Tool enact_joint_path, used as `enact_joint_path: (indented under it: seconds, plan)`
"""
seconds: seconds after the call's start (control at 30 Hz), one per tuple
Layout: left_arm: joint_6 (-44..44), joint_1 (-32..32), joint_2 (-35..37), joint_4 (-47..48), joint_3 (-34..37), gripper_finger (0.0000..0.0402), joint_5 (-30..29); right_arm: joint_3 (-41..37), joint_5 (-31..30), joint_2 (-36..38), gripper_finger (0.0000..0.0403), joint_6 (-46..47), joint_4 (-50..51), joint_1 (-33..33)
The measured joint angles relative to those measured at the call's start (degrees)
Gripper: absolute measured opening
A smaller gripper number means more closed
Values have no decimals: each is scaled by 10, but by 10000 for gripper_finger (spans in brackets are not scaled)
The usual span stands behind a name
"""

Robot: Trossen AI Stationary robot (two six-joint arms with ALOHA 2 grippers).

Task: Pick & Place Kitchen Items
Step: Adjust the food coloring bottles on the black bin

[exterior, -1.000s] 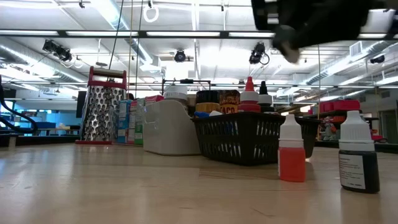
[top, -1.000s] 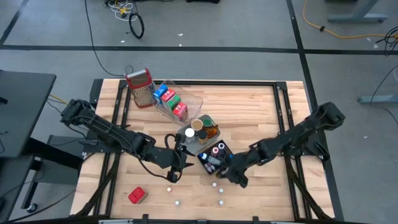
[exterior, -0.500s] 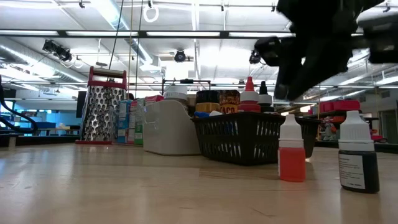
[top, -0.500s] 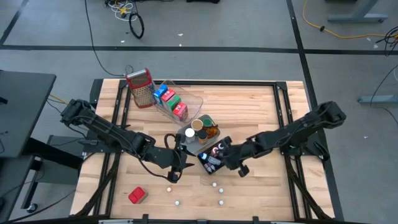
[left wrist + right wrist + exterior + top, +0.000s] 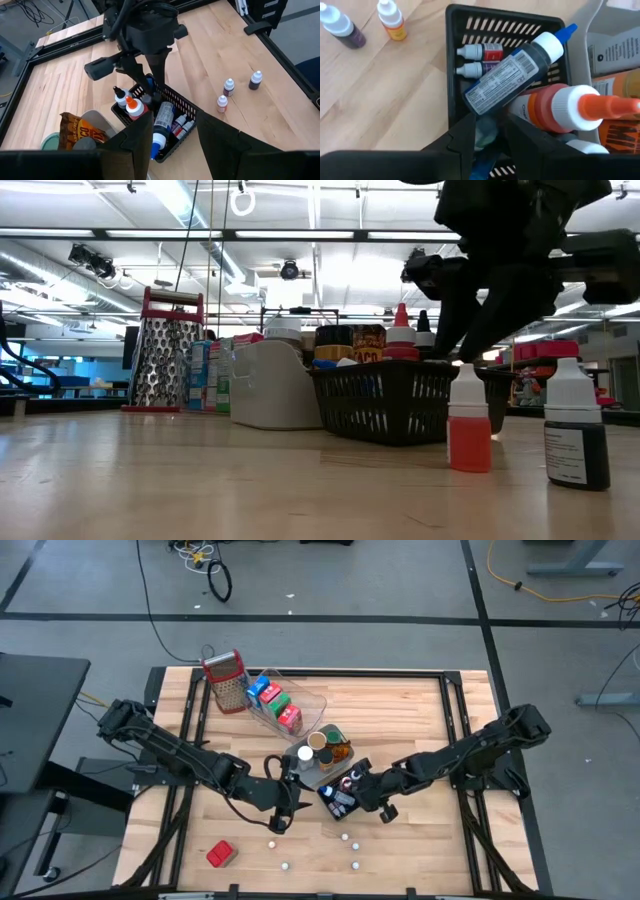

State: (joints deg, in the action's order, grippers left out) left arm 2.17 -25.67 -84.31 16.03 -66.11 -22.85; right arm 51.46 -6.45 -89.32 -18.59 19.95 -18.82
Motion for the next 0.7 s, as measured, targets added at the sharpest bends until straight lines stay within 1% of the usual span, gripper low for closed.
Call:
enact_joint_path:
  seconds: [0.17,0.4,0.5,0.57,0.63,0.7]
  plan:
    - [-7,0,0,0,0,160,0,0,0,0,130,-5,10,-6]
    - [-73,2,-2,0,0,160,0,0,-1,3,131,52,-13,-7]
    - [-56,10,-2,1,0,160,9,2,-2,3,126,68,-19,-11]
    - [-35,20,-4,1,0,160,38,2,-2,3,123,73,-23,-14]
    - [-26,31,-20,-26,5,160,61,2,-1,3,119,74,-25,-18]
    - [-12,41,-40,-29,15,160,61,2,-2,3,115,74,-27,-21]
